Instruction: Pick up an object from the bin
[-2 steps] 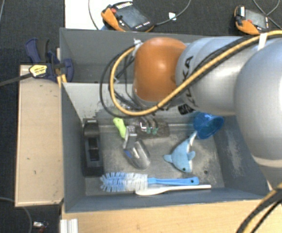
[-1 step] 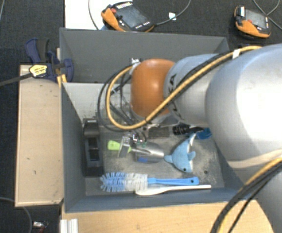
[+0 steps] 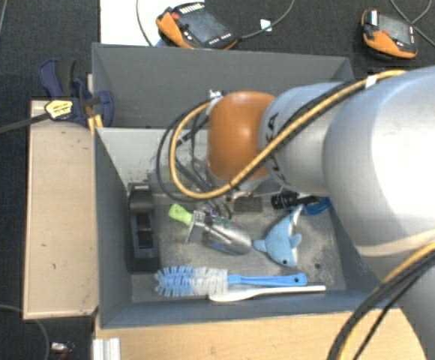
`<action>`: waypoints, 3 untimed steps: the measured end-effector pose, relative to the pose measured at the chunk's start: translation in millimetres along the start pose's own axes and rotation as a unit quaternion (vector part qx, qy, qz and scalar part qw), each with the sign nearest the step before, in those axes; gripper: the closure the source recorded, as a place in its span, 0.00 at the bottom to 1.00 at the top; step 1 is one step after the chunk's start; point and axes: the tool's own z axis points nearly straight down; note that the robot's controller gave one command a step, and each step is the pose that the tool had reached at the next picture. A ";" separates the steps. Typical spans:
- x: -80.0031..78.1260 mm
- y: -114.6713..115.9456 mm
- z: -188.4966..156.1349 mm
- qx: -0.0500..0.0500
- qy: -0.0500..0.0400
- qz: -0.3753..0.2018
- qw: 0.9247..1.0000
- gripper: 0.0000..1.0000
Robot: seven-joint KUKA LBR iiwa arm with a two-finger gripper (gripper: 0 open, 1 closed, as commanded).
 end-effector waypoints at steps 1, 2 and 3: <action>19.0 -33.3 0.0 0.000 0.000 0.056 0.998 0.00; 11.7 25.3 -0.1 -0.003 -0.001 0.183 0.983 0.00; 28.4 -63.0 -0.3 0.000 -0.002 0.150 0.989 1.00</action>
Offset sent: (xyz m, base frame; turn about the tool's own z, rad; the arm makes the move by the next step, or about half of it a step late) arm -0.0063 0.0257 -0.0007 0.3709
